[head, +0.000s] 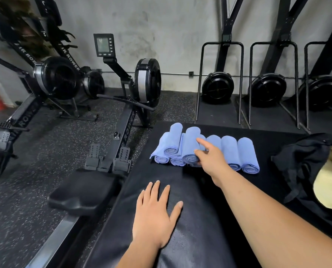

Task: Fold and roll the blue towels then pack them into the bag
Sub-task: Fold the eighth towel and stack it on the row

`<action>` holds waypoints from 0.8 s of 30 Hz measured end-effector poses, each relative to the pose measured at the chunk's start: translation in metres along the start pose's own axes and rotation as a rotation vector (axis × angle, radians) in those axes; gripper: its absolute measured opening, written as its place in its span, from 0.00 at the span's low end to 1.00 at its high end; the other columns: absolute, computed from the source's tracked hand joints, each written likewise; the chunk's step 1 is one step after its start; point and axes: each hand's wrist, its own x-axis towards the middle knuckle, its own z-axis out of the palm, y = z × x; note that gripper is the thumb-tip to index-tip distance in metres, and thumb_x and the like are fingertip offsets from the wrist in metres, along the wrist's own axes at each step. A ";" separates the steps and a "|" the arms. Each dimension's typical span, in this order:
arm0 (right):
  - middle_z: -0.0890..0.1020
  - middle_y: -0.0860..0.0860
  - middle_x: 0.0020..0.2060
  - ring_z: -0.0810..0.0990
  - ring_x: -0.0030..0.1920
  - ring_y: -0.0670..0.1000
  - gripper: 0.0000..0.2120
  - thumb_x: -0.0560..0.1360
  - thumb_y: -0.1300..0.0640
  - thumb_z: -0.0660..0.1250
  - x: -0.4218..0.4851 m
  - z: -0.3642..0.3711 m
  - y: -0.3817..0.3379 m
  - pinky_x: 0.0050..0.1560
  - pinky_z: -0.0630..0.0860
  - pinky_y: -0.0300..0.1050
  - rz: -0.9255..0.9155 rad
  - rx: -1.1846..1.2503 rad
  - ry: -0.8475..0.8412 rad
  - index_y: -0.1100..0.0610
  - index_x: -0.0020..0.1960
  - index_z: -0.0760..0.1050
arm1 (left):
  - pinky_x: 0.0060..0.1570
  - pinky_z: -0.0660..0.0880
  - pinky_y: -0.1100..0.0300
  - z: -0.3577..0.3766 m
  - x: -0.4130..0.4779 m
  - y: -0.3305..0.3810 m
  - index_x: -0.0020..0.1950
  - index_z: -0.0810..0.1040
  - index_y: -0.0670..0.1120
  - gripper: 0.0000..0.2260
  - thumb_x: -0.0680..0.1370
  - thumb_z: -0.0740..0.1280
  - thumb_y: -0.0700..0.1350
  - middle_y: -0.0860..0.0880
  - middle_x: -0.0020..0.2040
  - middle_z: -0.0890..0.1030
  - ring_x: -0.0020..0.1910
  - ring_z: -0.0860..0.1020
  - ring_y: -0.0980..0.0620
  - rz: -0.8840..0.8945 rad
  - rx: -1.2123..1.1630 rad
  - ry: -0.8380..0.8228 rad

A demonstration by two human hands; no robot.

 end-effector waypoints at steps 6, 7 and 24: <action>0.80 0.49 0.44 0.75 0.40 0.48 0.24 0.82 0.57 0.64 0.024 0.006 -0.007 0.45 0.73 0.43 -0.043 -0.141 0.065 0.43 0.76 0.71 | 0.83 0.46 0.50 0.003 0.004 -0.002 0.84 0.58 0.59 0.36 0.81 0.42 0.74 0.52 0.86 0.53 0.85 0.44 0.50 0.013 -0.005 0.029; 0.82 0.50 0.51 0.77 0.45 0.49 0.24 0.82 0.56 0.63 0.026 0.007 -0.007 0.50 0.73 0.43 -0.053 -0.189 0.075 0.44 0.77 0.71 | 0.82 0.45 0.50 0.002 0.005 -0.001 0.84 0.58 0.60 0.35 0.81 0.42 0.74 0.53 0.86 0.52 0.85 0.44 0.50 0.016 -0.011 0.026; 0.70 0.53 0.76 0.67 0.72 0.60 0.23 0.86 0.42 0.55 0.030 0.027 0.024 0.70 0.68 0.58 -0.231 -0.785 0.173 0.42 0.80 0.65 | 0.81 0.45 0.51 0.005 0.007 -0.004 0.83 0.60 0.60 0.34 0.81 0.45 0.73 0.53 0.86 0.55 0.85 0.46 0.50 0.025 -0.039 0.064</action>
